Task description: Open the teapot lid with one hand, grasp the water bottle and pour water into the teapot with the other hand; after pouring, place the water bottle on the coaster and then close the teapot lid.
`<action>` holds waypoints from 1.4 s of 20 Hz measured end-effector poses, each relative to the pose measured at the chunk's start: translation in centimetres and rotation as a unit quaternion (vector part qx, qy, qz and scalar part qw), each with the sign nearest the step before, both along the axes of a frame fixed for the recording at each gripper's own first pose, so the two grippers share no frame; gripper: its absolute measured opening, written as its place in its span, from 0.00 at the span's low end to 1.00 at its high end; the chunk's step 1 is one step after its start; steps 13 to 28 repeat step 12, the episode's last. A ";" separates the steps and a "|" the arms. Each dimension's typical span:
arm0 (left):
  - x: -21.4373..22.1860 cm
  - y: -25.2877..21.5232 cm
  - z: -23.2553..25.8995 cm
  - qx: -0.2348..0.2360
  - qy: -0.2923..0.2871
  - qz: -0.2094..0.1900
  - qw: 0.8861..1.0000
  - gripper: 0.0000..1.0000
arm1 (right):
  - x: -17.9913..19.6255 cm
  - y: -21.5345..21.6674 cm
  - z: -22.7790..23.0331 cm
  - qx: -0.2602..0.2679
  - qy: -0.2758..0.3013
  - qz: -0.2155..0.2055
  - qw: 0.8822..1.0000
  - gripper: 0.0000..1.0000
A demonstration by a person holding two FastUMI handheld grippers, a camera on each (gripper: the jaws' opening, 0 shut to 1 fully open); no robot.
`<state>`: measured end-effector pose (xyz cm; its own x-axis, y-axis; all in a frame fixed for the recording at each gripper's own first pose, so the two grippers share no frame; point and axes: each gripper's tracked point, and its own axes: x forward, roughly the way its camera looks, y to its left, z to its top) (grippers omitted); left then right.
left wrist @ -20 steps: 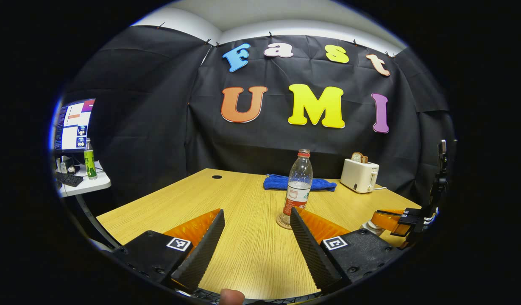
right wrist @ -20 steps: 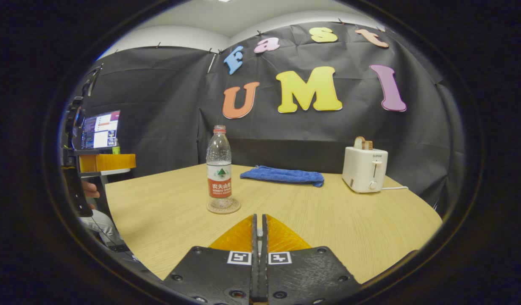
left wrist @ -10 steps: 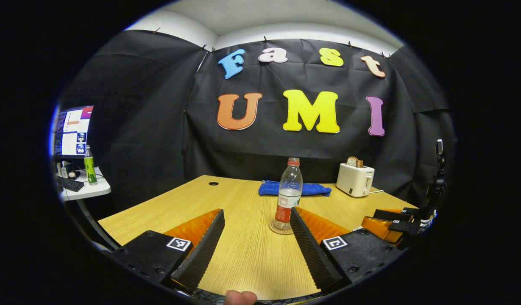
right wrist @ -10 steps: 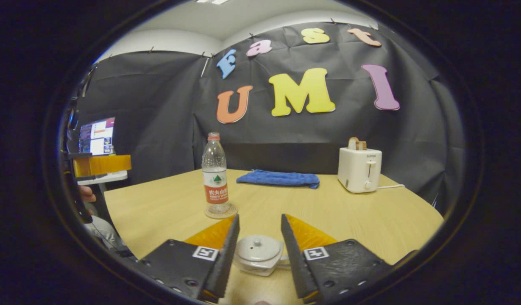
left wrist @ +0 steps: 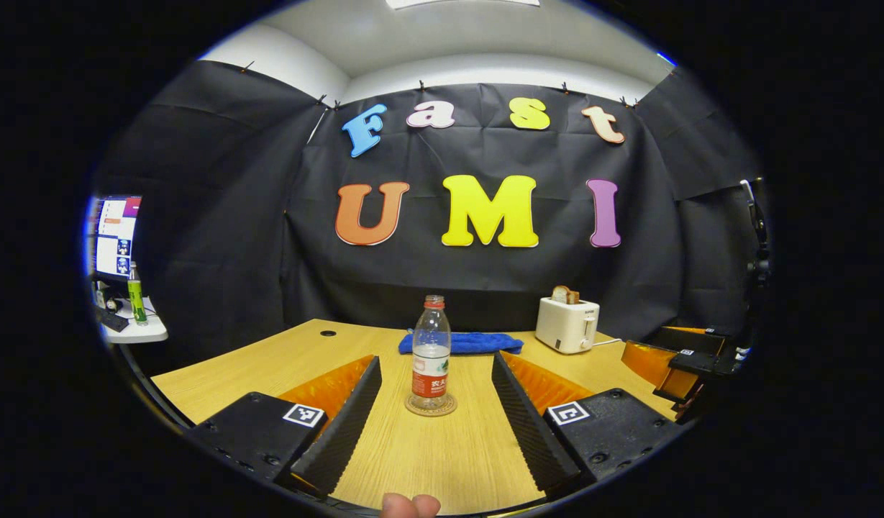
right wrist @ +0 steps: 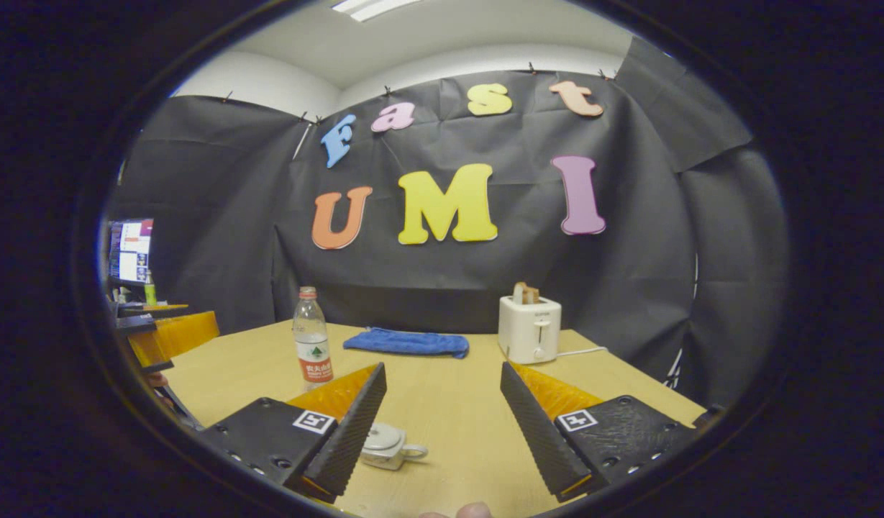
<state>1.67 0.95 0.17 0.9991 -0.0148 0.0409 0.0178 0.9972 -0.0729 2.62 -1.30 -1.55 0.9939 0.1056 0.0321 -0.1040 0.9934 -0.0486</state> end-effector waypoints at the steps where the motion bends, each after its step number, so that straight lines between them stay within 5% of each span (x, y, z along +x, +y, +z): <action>1: -0.3 -0.4 0.3 0.002 -0.006 -0.002 1.000 0.97 | -0.9 -0.1 0.6 -0.003 -0.009 -0.005 1.000 0.96; 11: -2.6 -0.4 1.5 0.030 -0.033 0.003 0.999 0.96 | -5.8 1.1 1.9 -0.023 -0.034 -0.035 0.999 0.98; 28: -2.6 -0.2 1.7 0.033 -0.033 0.007 0.999 0.96 | -6.0 1.4 1.9 -0.027 -0.034 -0.037 0.998 0.98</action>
